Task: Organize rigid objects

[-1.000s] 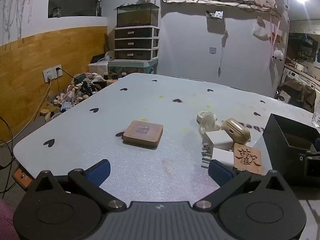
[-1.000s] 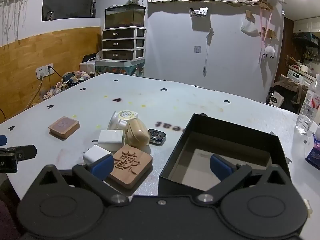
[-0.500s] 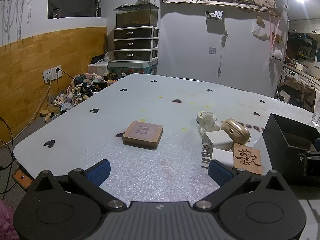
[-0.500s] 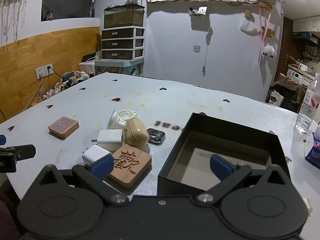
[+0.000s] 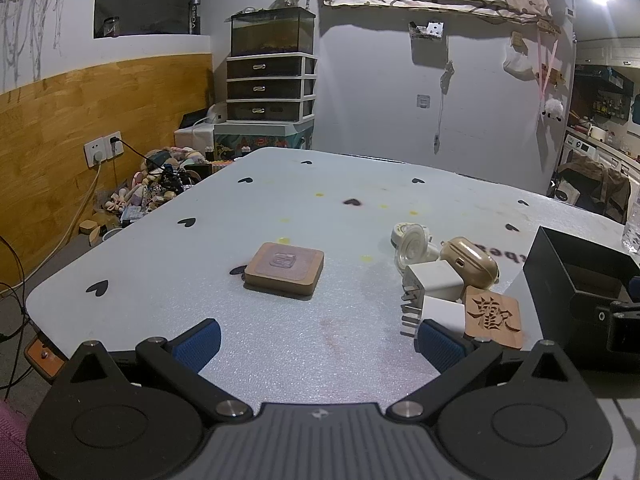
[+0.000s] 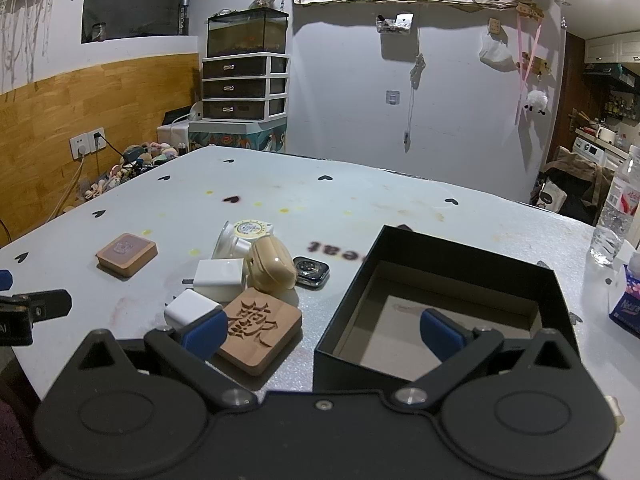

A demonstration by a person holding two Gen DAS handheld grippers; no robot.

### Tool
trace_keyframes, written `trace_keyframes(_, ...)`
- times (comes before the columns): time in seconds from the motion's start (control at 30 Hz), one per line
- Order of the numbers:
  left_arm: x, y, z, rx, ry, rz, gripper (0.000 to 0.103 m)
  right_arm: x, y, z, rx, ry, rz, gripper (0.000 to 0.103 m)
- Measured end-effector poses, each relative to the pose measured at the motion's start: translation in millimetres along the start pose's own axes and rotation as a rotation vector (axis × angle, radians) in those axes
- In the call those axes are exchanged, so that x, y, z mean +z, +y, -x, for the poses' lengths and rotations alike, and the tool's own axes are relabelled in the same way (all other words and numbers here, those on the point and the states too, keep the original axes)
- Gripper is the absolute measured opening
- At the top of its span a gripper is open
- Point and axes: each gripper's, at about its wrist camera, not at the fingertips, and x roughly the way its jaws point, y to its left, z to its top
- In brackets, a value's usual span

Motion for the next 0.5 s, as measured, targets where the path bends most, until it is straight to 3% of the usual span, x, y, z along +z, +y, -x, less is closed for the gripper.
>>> trace_keyframes(0.5,0.2,0.1,0.1,-0.001,0.0,-0.001,0.103,0.0,0.0,0.1,-0.001,0.0,0.0,0.103)
